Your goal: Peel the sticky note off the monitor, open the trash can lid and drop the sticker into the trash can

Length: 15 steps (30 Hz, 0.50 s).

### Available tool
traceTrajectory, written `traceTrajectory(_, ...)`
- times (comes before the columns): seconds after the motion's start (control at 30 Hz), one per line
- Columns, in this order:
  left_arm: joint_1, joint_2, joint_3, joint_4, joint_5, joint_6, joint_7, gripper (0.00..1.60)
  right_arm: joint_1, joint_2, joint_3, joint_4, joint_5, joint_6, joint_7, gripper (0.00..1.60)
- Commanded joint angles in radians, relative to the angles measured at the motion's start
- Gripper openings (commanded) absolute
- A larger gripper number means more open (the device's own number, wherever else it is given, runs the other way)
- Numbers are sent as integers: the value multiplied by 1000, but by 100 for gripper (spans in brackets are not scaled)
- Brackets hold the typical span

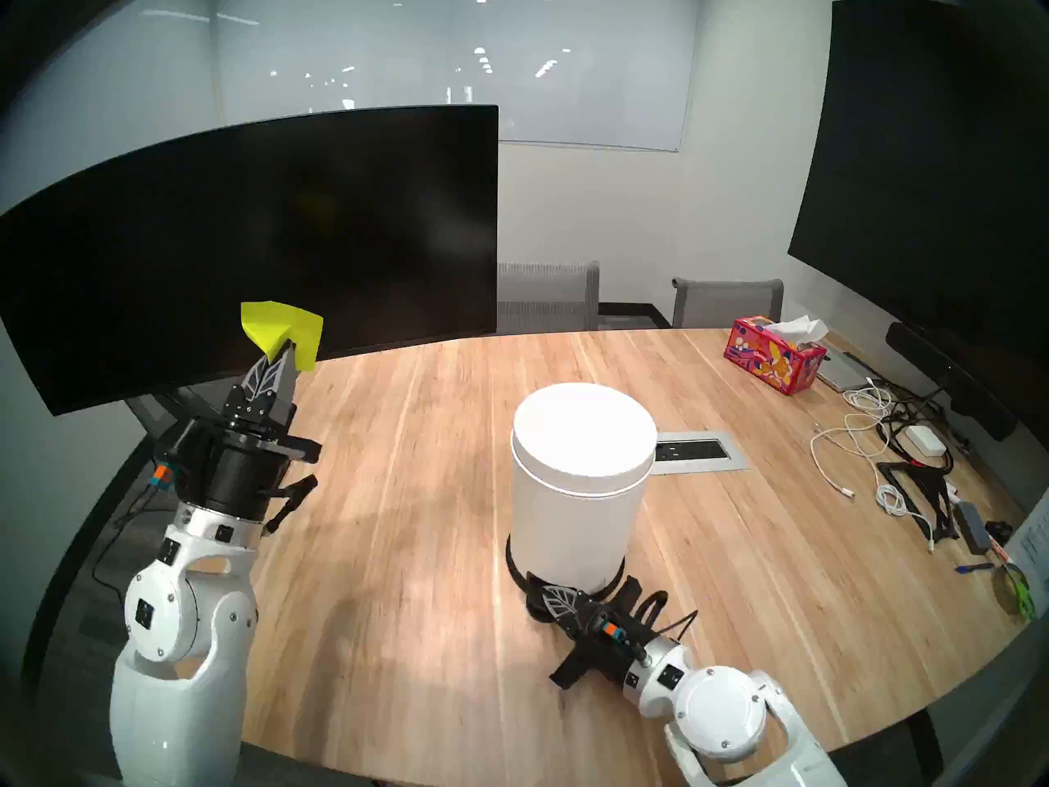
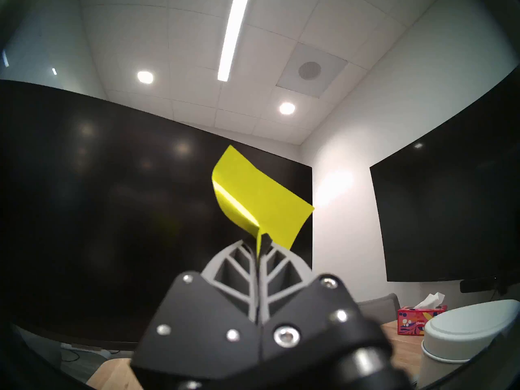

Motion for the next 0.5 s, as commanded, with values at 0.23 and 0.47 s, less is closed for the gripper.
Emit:
traceTrajectory(0.23, 2, 7, -25, -32, -33, 1, -15, 0, 41, 8, -37, 15, -35, 20, 7, 0)
traceTrajectory(0.47, -2, 8, -28, -41, -33, 10, -20, 0, 41, 4, -47, 23, -50, 19, 2, 0)
